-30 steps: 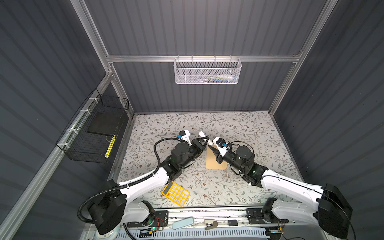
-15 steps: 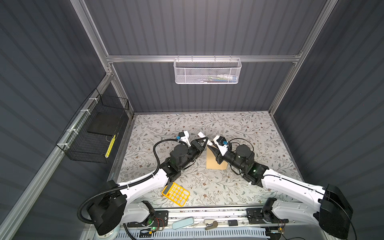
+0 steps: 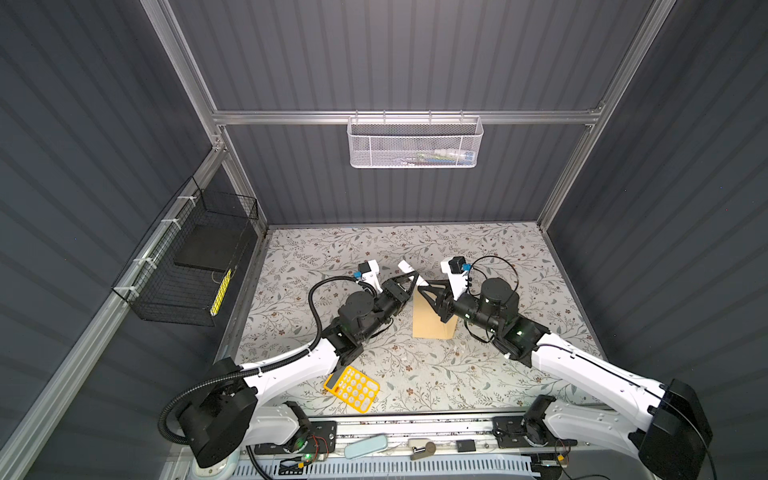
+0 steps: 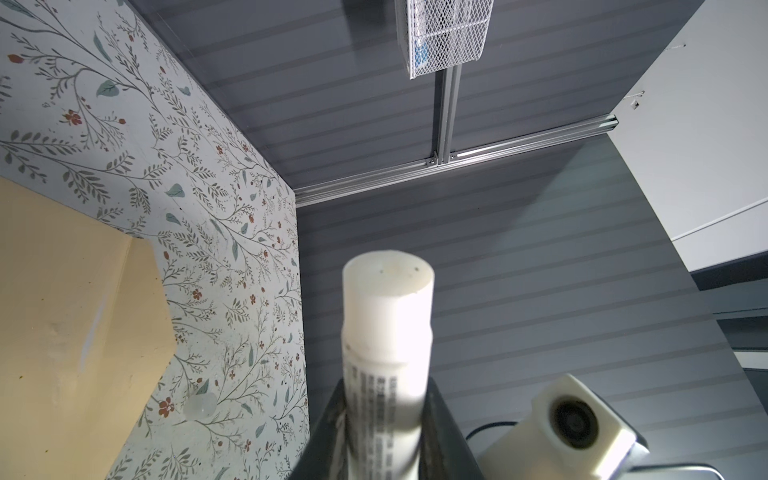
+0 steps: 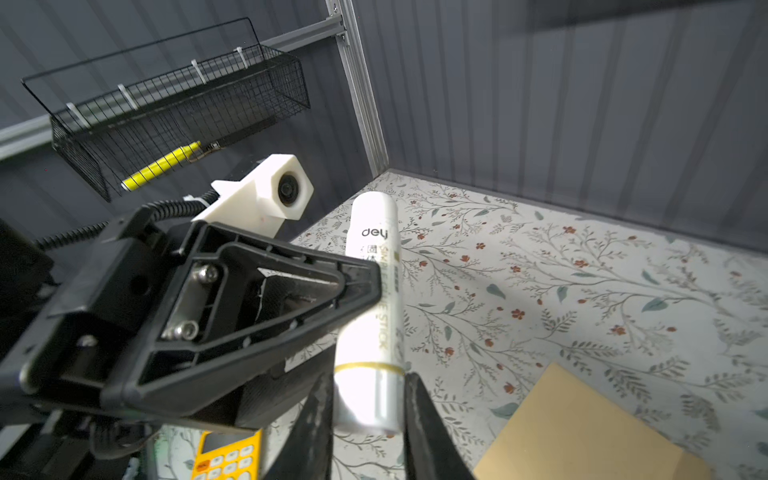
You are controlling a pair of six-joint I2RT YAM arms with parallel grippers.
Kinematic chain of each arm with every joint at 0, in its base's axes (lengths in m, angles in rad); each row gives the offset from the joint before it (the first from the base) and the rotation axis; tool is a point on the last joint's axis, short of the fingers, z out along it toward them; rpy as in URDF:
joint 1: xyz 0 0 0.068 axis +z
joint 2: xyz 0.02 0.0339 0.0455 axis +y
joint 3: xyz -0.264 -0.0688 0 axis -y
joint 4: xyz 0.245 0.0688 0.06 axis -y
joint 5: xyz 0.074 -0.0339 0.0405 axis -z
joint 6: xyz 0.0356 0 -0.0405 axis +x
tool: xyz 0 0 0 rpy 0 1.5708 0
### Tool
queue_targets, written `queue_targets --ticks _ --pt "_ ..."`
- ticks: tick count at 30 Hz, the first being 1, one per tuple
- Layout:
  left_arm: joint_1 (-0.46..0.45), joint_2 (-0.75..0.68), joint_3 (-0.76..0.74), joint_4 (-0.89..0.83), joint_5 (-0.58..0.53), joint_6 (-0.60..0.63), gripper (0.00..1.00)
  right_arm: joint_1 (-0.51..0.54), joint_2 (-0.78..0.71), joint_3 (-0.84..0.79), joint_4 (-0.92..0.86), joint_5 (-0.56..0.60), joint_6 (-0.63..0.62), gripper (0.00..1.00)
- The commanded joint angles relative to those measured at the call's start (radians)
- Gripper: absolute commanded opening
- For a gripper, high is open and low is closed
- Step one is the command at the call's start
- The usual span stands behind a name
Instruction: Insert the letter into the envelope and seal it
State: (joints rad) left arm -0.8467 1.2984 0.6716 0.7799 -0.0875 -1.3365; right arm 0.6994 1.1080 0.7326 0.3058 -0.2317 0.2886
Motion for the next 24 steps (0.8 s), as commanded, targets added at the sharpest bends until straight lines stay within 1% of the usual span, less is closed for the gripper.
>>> queue_targets --ticks 1,2,3,5,7,13,14,16,22,24 --pt "0.0 0.012 -0.027 0.03 -0.029 0.047 0.0 -0.037 -0.02 0.039 0.028 -0.09 0.178 0.15" --pt "0.0 0.012 -0.029 0.04 -0.032 0.051 0.0 -0.047 -0.019 0.04 0.034 -0.093 0.216 0.15" --pt "0.0 0.013 -0.032 0.047 -0.034 0.053 0.0 -0.059 -0.017 0.039 0.044 -0.138 0.259 0.15" --pt "0.0 0.015 -0.035 0.068 -0.039 0.059 0.0 -0.076 -0.013 0.038 0.063 -0.158 0.338 0.16" --pt "0.0 0.022 -0.037 0.09 -0.04 0.067 0.0 -0.089 -0.01 0.037 0.071 -0.155 0.419 0.18" --pt "0.001 0.046 -0.046 0.169 -0.047 0.076 0.0 -0.124 0.003 0.009 0.144 -0.159 0.687 0.18" --pt "0.0 0.051 -0.046 0.18 -0.047 0.077 0.0 -0.128 0.037 0.005 0.159 -0.164 0.723 0.18" --pt "0.001 0.062 -0.046 0.209 -0.046 0.077 0.0 -0.134 0.052 0.001 0.177 -0.167 0.804 0.19" --pt "0.001 0.078 -0.045 0.247 -0.047 0.077 0.0 -0.149 0.079 -0.048 0.304 -0.165 1.01 0.21" --pt "0.001 0.076 -0.049 0.254 -0.052 0.077 0.0 -0.158 0.081 -0.066 0.326 -0.16 1.057 0.21"
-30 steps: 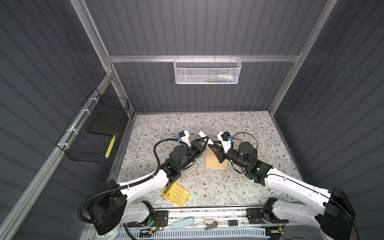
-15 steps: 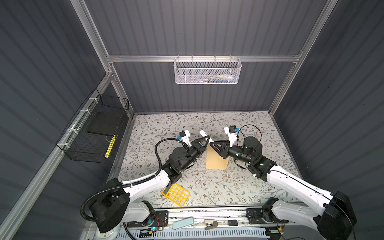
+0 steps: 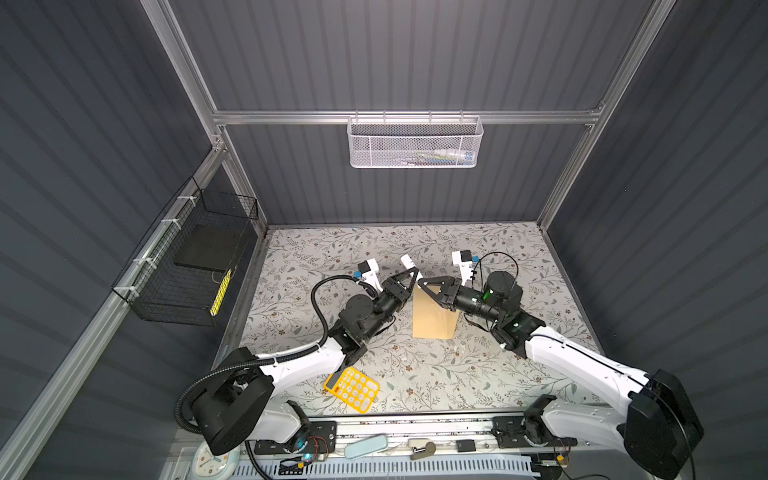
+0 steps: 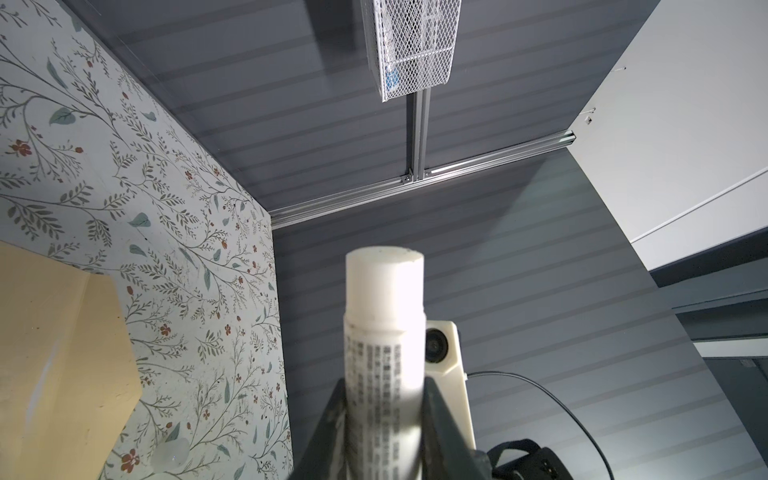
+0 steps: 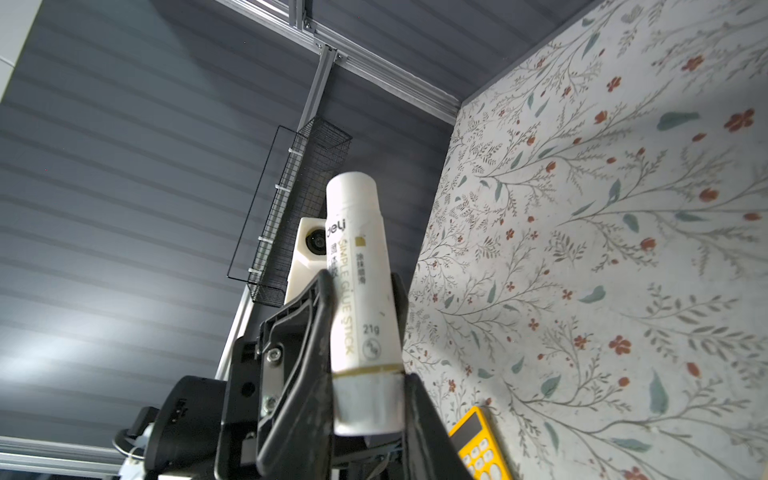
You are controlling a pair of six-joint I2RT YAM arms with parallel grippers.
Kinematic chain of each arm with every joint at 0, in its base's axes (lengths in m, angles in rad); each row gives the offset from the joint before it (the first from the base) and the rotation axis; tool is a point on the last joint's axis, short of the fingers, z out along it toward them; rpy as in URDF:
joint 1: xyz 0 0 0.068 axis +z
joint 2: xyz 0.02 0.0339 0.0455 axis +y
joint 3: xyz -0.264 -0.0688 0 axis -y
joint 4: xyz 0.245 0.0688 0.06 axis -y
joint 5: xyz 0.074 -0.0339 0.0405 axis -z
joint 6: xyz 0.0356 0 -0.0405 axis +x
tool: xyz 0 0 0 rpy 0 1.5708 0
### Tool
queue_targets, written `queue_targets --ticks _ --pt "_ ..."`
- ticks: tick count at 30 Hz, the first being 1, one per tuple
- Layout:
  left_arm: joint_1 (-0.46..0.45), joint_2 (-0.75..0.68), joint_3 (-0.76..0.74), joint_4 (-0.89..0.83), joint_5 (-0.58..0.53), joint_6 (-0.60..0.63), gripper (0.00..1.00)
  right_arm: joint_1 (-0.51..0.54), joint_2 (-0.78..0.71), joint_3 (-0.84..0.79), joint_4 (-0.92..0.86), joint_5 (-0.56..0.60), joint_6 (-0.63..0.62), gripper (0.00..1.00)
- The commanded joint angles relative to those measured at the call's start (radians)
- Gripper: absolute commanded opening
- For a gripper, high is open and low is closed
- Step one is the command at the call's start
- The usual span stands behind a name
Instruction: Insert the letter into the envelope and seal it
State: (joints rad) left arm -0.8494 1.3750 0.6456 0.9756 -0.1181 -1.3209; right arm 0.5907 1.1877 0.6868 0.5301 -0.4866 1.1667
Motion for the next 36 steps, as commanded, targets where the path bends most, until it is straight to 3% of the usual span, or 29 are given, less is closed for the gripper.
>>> queue_targets --ticks 1,12,13,15,18,20,36 --pt "0.003 -0.002 -0.024 0.06 -0.023 0.064 0.0 -0.052 0.002 -0.028 0.112 0.095 0.192 0.21" --pt "0.003 -0.003 -0.032 0.061 -0.003 0.049 0.01 -0.079 0.012 -0.017 0.043 0.019 0.139 0.14" --pt "0.003 -0.008 -0.032 0.041 -0.002 0.047 0.05 -0.083 0.013 -0.018 0.045 0.01 0.138 0.13" --pt "0.004 -0.018 -0.032 0.004 -0.007 0.036 0.33 -0.085 0.014 -0.015 0.04 -0.003 0.132 0.13" --pt "0.005 -0.033 -0.027 -0.036 -0.007 0.035 0.53 -0.087 0.012 0.005 -0.018 -0.024 0.09 0.13" --pt "0.006 -0.042 -0.02 -0.069 -0.008 0.035 0.59 -0.087 0.012 0.017 -0.054 -0.035 0.067 0.12" --pt "0.045 0.065 0.023 -0.011 0.092 -0.065 0.62 -0.086 -0.013 0.008 -0.046 -0.102 0.051 0.11"
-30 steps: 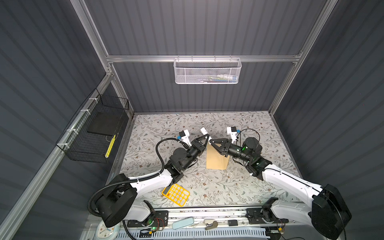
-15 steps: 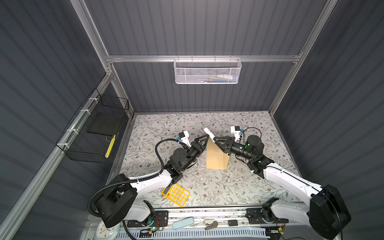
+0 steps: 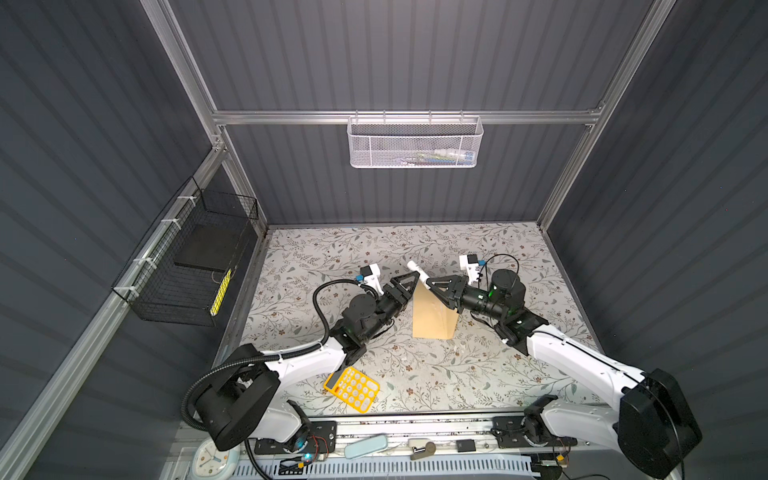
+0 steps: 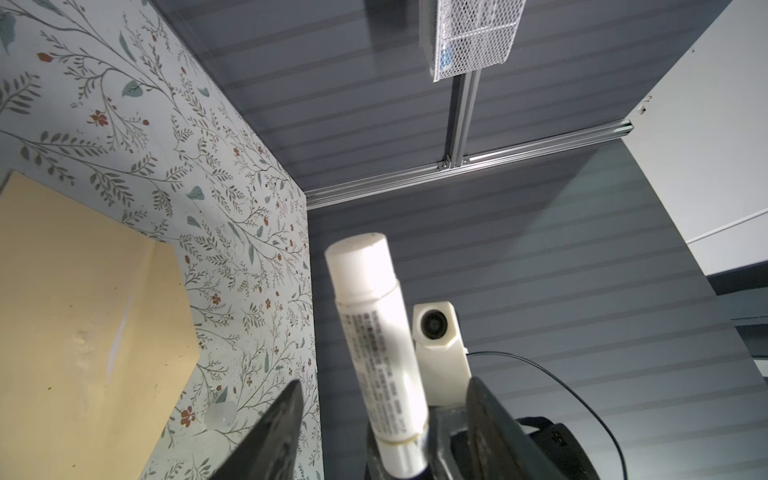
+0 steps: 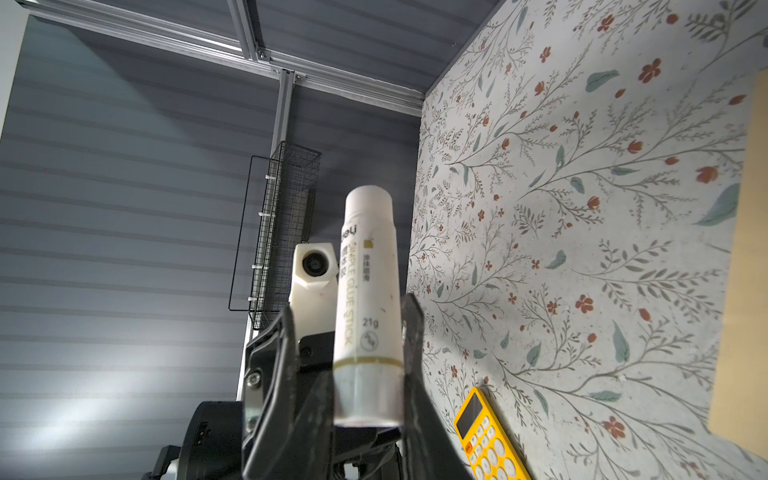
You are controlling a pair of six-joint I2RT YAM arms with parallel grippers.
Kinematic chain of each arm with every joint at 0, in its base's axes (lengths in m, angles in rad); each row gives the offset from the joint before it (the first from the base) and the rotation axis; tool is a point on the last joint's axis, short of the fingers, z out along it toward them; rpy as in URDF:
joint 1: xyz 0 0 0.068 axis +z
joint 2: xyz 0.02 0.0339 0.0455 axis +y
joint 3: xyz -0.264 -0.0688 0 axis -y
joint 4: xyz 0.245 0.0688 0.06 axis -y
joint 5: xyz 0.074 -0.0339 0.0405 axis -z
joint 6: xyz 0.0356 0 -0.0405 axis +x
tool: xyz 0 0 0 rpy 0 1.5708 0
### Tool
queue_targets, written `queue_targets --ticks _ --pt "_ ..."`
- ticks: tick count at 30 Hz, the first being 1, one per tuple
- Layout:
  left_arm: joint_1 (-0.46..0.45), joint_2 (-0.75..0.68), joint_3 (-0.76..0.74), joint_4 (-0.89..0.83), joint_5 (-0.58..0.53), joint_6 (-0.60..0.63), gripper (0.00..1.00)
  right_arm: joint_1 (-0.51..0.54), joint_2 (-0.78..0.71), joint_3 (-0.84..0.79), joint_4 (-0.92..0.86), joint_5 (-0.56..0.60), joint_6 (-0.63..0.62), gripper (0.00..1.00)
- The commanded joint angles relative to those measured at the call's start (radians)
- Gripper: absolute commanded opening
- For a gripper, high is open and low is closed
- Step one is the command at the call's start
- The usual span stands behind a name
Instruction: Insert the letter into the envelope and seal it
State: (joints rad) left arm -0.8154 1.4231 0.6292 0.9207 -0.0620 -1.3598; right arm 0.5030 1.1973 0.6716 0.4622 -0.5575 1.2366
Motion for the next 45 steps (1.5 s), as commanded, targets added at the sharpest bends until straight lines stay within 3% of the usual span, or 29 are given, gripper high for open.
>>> queue_targets --ticks 1,13,25,29,32,36,41,45 --pt "0.012 0.024 0.041 0.051 0.037 -0.029 0.62 0.002 -0.025 0.022 0.023 -0.034 -0.02 0.11" --pt "0.028 0.12 0.077 0.162 0.089 -0.079 0.57 0.017 -0.035 0.011 0.021 -0.06 -0.035 0.11" --pt "0.028 0.148 0.066 0.21 0.104 -0.114 0.15 0.016 -0.032 0.016 -0.014 -0.043 -0.079 0.13" --pt "0.028 0.139 0.059 0.214 0.102 -0.118 0.06 0.017 -0.041 0.016 -0.031 -0.03 -0.12 0.25" --pt "0.028 0.12 0.058 0.194 0.099 -0.115 0.0 0.017 -0.053 0.015 -0.051 -0.016 -0.159 0.49" --pt "0.028 0.081 0.05 0.152 0.075 -0.116 0.0 0.014 -0.095 0.01 -0.074 -0.001 -0.233 0.78" --pt "0.028 0.001 0.052 0.012 0.04 -0.114 0.0 0.014 -0.206 -0.027 -0.083 0.037 -0.378 0.9" --pt "0.029 -0.064 0.065 -0.1 0.018 -0.103 0.0 0.023 -0.324 -0.06 -0.135 0.1 -0.613 0.92"
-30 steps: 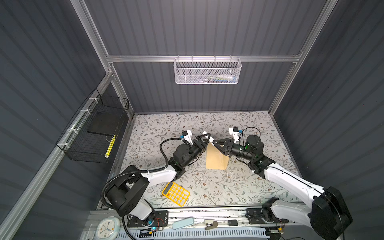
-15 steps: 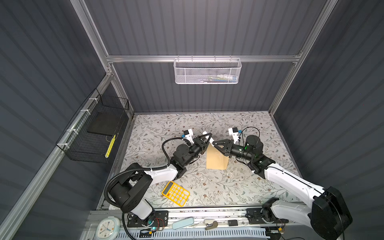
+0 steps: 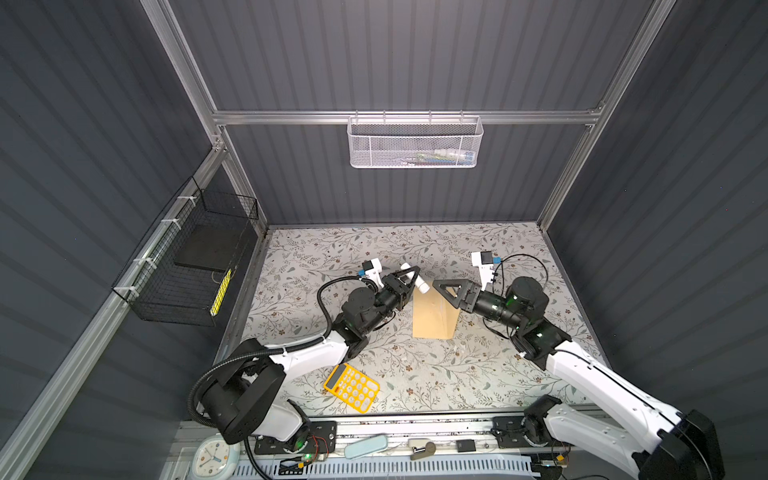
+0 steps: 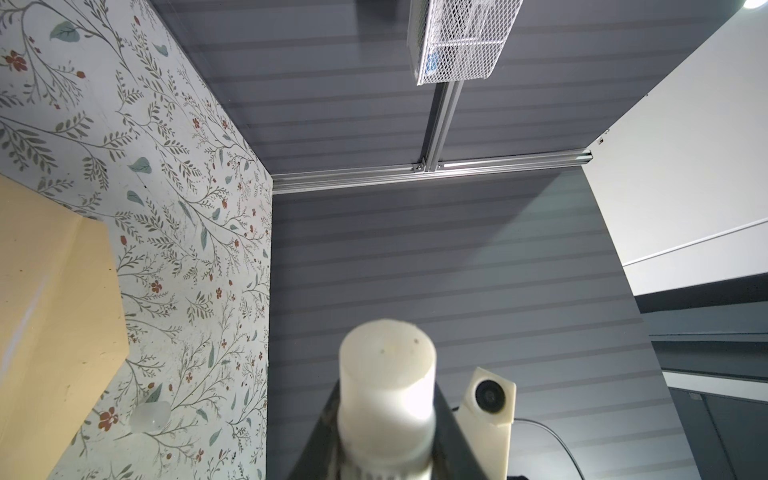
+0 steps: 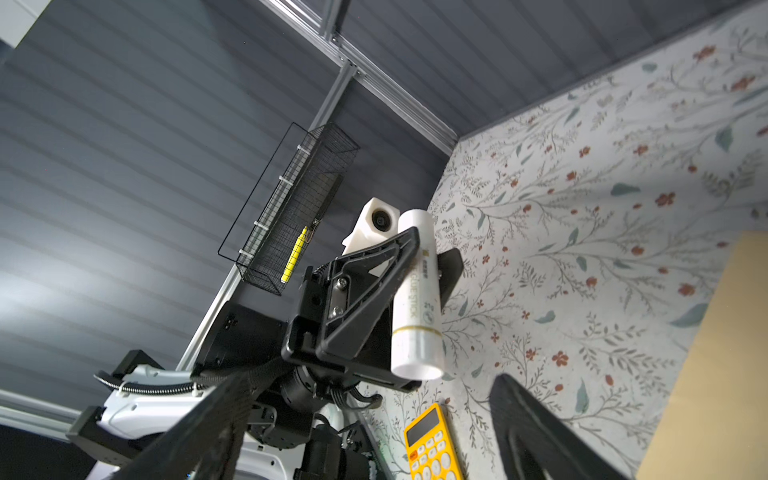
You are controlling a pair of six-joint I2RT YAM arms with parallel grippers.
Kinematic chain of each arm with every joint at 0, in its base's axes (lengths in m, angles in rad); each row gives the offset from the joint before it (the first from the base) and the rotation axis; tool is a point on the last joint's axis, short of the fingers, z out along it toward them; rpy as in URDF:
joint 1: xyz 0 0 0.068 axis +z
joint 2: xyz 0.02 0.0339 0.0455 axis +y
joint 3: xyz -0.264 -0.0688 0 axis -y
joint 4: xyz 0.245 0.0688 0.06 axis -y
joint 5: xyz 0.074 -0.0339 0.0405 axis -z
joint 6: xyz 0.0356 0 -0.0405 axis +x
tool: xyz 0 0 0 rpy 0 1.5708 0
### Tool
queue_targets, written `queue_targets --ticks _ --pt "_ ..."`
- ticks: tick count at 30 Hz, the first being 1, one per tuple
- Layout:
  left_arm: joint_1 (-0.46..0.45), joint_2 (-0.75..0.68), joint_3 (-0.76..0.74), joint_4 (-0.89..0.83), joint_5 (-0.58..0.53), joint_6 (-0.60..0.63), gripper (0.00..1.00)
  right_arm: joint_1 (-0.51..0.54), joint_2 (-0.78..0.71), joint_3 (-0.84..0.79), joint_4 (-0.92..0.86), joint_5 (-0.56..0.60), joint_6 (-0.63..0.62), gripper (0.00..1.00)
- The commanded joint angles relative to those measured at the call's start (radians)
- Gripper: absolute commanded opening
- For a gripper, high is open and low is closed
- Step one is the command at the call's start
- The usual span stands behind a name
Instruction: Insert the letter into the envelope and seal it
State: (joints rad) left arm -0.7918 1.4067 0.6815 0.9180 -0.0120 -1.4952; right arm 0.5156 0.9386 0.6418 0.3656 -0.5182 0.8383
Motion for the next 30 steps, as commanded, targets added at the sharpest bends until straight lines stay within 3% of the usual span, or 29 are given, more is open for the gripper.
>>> queue_targets --ticks 1,6,11,14,23,30 --pt "0.005 -0.06 0.019 -0.124 -0.035 0.034 0.0 0.019 -0.096 -0.049 -0.036 0.087 -0.29 0.93" --pt "0.006 -0.097 0.036 -0.201 -0.044 0.027 0.0 0.081 -0.216 -0.107 -0.046 0.296 -0.741 0.98" --pt "0.006 -0.102 0.044 -0.226 -0.043 0.014 0.0 0.156 -0.173 -0.082 -0.092 0.412 -1.16 0.98" --pt "0.006 -0.101 0.047 -0.231 -0.044 0.01 0.0 0.214 -0.121 -0.08 -0.052 0.478 -1.349 0.98" --pt "0.007 -0.099 0.056 -0.252 -0.048 0.009 0.0 0.305 0.02 -0.028 0.032 0.552 -1.607 0.91" --pt "0.006 -0.094 0.064 -0.257 -0.045 0.01 0.0 0.346 0.095 -0.01 0.085 0.591 -1.661 0.8"
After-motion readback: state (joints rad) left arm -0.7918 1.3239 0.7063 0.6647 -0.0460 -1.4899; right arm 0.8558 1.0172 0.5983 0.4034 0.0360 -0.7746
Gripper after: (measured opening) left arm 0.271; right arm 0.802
